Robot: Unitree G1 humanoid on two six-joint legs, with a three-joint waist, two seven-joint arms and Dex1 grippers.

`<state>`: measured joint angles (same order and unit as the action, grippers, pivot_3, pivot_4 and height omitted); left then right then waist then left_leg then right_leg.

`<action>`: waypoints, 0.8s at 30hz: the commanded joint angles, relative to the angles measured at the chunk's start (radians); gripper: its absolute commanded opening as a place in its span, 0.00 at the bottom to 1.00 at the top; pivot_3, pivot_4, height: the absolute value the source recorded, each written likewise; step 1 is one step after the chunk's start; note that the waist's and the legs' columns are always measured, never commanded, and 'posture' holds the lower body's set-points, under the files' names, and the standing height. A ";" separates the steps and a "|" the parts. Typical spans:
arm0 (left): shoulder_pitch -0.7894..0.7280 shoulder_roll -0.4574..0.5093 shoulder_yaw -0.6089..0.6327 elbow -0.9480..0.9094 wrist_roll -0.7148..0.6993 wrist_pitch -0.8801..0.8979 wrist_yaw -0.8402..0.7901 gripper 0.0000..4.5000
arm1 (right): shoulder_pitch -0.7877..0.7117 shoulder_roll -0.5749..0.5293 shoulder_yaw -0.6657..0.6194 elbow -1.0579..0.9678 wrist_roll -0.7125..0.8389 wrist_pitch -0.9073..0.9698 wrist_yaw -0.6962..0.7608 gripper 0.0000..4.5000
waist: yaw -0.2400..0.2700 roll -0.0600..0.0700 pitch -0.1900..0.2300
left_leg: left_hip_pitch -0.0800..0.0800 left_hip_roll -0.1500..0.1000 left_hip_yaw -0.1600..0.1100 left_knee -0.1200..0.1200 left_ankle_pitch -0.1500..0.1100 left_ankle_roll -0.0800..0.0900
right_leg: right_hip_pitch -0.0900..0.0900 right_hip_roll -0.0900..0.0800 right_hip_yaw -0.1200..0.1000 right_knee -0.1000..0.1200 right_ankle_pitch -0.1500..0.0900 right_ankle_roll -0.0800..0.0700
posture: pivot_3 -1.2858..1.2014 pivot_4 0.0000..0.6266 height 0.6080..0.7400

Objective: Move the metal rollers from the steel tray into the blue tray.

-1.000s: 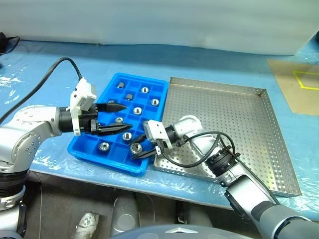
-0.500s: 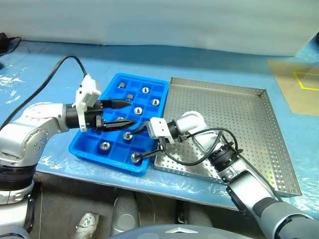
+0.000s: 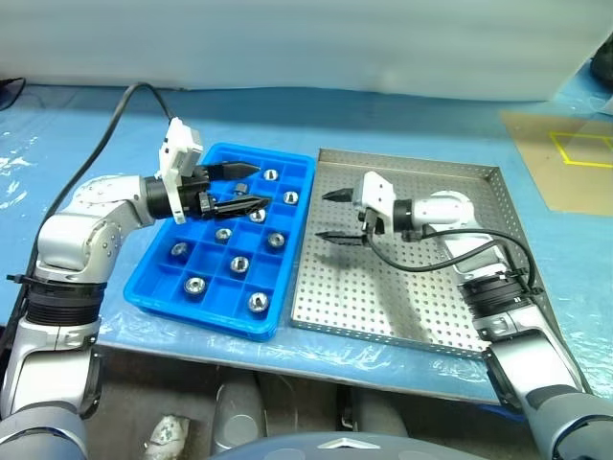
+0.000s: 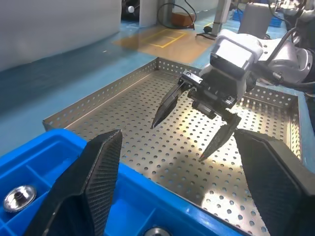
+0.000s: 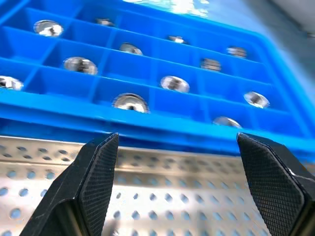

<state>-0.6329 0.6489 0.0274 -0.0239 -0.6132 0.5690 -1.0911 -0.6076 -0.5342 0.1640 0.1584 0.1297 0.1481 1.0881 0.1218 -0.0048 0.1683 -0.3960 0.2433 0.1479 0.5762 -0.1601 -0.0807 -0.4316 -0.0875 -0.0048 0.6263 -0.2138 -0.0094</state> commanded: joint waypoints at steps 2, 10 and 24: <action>-0.024 -0.005 -0.036 0.063 0.067 -0.079 -0.045 0.85 | 0.069 -0.040 -0.106 -0.117 0.058 0.077 -0.068 0.88 | -0.011 0.000 0.000 | 0.000 0.000 0.000 0.000 0.000 0.001 | 0.000 0.000 0.001 0.000 0.000 0.000 | 0.50 0.24 1.00; -0.034 -0.054 -0.042 0.155 0.118 -0.129 -0.040 0.85 | 0.143 -0.041 -0.137 -0.219 0.077 0.150 -0.153 0.88 | -0.048 0.000 0.000 | 0.003 0.000 0.002 0.000 0.000 0.001 | 0.000 0.000 0.003 0.000 0.000 0.000 | 0.49 0.24 1.00; -0.017 -0.054 -0.011 0.128 0.133 -0.119 0.030 0.85 | 0.090 -0.013 -0.103 -0.163 0.071 0.125 -0.162 0.88 | -0.051 0.000 0.000 | 0.003 -0.001 0.002 -0.001 -0.001 0.001 | 0.000 0.000 0.003 0.000 0.000 0.000 | 0.51 0.24 1.00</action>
<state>-0.6508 0.5801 -0.0195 0.1427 -0.4743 0.4552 -1.0648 -0.4979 -0.5449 0.0653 0.0037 0.1909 0.2930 0.9227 0.0707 -0.0048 0.1684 -0.3934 0.2426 0.1500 0.5756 -0.1609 -0.0792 -0.4314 -0.0876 -0.0014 0.6257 -0.2137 -0.0093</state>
